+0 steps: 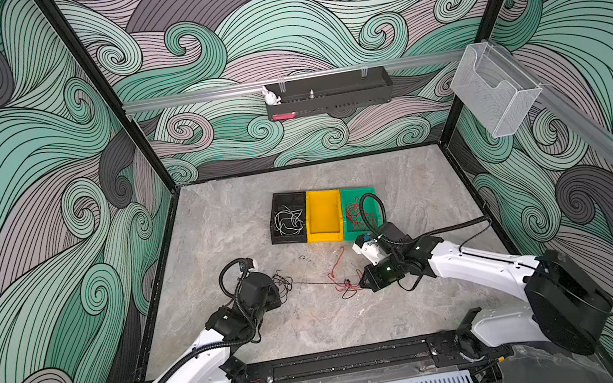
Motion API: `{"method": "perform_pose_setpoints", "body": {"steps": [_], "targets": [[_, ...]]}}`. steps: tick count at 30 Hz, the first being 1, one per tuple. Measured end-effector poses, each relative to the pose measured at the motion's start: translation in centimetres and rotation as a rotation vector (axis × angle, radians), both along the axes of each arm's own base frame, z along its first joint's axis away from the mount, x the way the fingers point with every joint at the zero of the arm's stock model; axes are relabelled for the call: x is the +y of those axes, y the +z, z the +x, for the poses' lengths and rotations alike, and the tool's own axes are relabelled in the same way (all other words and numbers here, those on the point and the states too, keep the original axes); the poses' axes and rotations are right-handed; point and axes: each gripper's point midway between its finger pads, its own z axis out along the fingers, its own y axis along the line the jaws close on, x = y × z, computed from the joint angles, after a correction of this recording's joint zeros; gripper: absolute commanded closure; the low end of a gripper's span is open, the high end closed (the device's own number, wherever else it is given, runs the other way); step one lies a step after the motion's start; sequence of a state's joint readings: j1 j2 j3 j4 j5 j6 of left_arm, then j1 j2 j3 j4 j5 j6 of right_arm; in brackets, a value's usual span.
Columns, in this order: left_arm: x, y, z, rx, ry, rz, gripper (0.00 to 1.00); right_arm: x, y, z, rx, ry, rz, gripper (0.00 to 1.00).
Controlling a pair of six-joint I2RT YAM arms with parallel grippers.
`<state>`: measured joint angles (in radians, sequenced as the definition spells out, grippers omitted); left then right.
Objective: Untangle the cables
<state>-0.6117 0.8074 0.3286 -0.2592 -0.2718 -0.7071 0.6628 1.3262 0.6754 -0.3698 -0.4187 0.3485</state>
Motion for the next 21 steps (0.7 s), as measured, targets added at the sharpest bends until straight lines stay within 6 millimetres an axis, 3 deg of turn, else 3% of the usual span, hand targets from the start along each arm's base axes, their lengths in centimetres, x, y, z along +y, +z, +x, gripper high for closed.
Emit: {"method": "perform_pose_setpoints", "body": {"steps": [3,7,11,21], "targets": [[0.0,0.2,0.1,-0.005,0.0,-0.012,0.99,-0.1,-0.2,0.0,-0.009,-0.001,-0.018,1.0],[-1.7,-0.1,-0.1,0.028,-0.076,-0.063,0.91,0.4,-0.4,-0.8,-0.029,0.035,-0.042,1.0],[-3.0,-0.8,-0.7,0.092,-0.141,-0.082,0.99,1.4,-0.4,-1.8,-0.047,0.087,-0.059,1.0],[-2.0,1.0,0.0,0.023,-0.077,-0.078,1.0,2.1,-0.5,-2.6,-0.063,0.125,-0.075,1.0]]}}
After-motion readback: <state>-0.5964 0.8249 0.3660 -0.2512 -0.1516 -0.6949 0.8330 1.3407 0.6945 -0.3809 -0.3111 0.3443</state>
